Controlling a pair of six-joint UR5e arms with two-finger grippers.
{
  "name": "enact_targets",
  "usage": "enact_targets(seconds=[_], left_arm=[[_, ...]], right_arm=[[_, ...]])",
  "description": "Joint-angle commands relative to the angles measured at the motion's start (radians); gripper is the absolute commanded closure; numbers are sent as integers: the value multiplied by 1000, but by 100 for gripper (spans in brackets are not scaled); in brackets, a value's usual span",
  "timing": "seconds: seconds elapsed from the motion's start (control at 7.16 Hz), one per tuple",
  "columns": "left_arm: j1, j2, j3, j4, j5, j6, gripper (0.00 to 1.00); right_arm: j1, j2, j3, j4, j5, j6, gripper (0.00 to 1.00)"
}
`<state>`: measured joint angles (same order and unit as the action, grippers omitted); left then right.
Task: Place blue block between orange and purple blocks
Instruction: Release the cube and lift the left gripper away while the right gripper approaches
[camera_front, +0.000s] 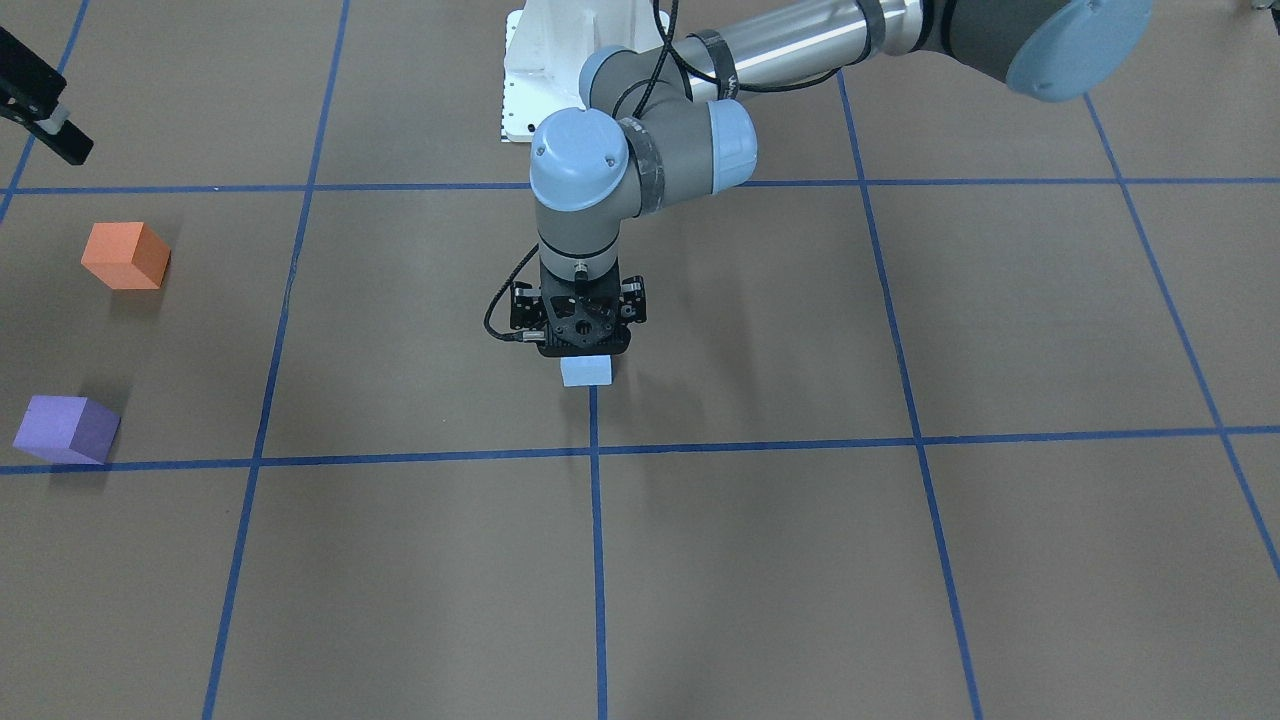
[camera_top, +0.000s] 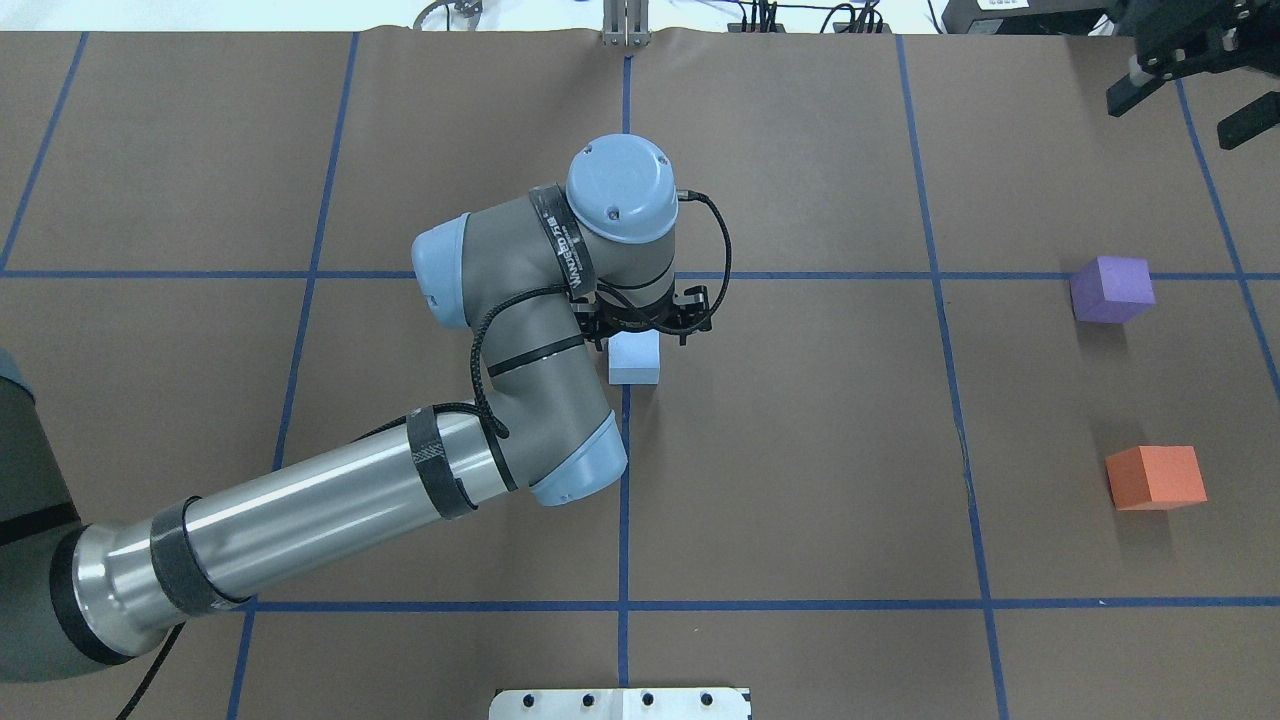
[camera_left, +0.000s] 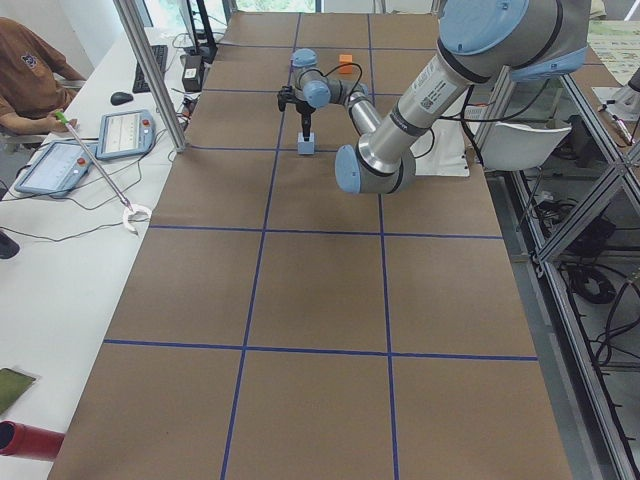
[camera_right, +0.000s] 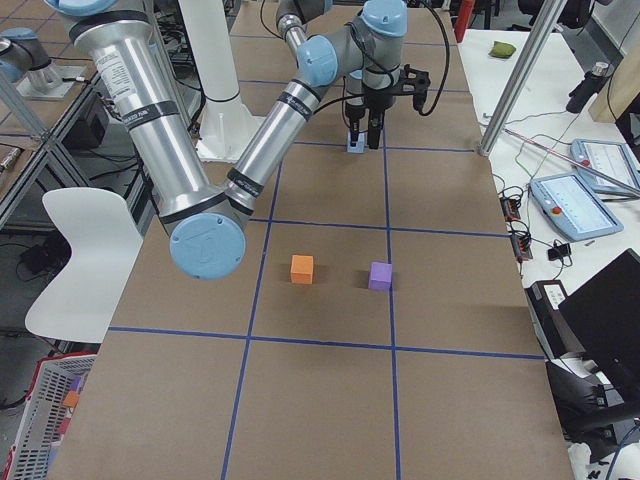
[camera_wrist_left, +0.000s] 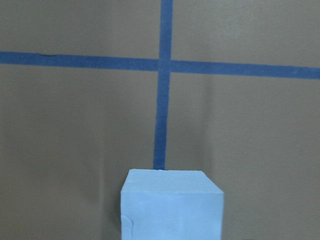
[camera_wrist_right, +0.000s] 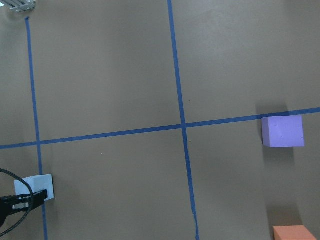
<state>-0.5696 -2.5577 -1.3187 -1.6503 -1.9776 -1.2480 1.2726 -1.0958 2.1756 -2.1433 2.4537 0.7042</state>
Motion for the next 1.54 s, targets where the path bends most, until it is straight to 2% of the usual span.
enact_targets(seconds=[0.0, 0.14, 0.28, 0.56, 0.7, 0.84, 0.98, 1.12, 1.4], left_arm=[[-132, 78, -100, 7, -206, 10, 0], [-168, 179, -208, 7, -213, 18, 0], [-218, 244, -265, 7, -216, 38, 0], [-292, 414, -379, 14, -214, 169, 0], [-324, 516, -446, 11, -211, 259, 0], [-378, 606, -499, 10, -214, 353, 0], [-425, 649, -516, 9, -216, 408, 0], [-470, 709, -560, -2, -216, 427, 0], [-547, 811, -611, 7, -215, 585, 0]], right_arm=[[-120, 87, -10, -1, -51, 135, 0], [-236, 165, -32, 3, -153, 259, 0], [-331, 260, -96, 3, -232, 323, 0], [-463, 362, -219, 52, -333, 377, 0], [-528, 385, -291, 115, -407, 377, 0], [-571, 384, -372, 235, -439, 405, 0], [-602, 387, -457, 346, -470, 446, 0], [-628, 387, -523, 412, -493, 446, 0], [-677, 387, -655, 559, -536, 446, 0]])
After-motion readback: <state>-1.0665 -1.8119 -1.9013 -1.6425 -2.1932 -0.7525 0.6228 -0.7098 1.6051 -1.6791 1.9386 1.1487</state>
